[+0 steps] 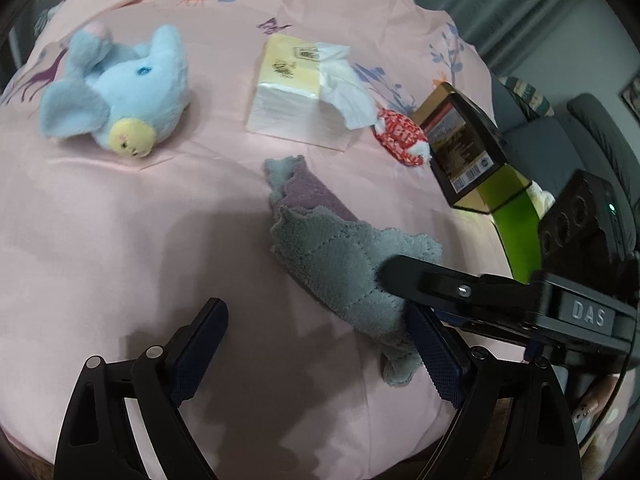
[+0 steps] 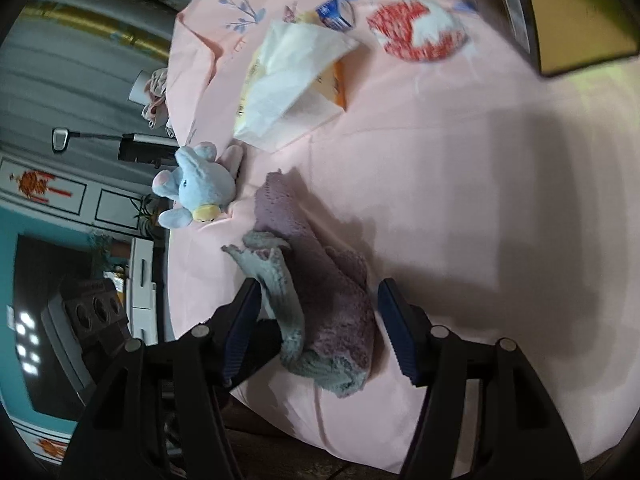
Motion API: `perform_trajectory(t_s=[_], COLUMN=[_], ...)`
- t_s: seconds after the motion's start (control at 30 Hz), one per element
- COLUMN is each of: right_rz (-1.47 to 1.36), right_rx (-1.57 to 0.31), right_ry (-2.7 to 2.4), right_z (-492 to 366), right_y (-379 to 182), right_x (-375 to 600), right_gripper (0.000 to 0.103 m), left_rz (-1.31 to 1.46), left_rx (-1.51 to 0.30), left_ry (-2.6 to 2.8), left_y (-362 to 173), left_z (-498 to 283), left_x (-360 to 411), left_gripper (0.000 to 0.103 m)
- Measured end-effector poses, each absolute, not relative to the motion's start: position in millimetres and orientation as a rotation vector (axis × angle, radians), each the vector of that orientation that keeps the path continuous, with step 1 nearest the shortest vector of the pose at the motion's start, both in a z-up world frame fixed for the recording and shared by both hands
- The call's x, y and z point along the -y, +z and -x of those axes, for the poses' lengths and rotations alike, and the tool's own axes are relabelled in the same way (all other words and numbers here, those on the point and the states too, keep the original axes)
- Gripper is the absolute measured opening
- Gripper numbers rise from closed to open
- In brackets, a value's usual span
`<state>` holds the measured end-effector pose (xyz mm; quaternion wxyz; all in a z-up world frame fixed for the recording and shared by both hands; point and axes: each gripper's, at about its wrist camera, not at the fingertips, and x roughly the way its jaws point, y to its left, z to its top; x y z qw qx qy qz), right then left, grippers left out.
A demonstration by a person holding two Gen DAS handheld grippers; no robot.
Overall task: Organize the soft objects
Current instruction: 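Grasp the grey-purple cloth with the right gripper and lift it, then carry the grey-purple cloth into the green box with the right gripper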
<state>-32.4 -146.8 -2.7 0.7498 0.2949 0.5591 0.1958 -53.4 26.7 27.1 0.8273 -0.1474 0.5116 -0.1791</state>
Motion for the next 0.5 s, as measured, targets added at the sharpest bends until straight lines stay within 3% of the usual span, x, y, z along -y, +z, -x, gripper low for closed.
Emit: perform_trajectory(t_s=[0.1, 0.23, 0.5], right_rz=[-0.646, -0.661, -0.704], right_rx=[-1.22, -1.217, -1.15], right_ry=[0.433, 0.453, 0.507], right_z=[31, 31, 39], right_y=[-4, -6, 12], right_x=[146, 146, 159], right_gripper=[0.047, 0.033, 0.031], left_rz=[0.31, 0.316, 0.221], left_rx=[-1.087, -1.089, -1.003], left_ry=[-0.408, -0.476, -0.483], left_y=[26, 27, 54], left_z=[52, 52, 66], left_x=[-22, -11, 7], left_gripper=[0.074, 0.037, 0.035])
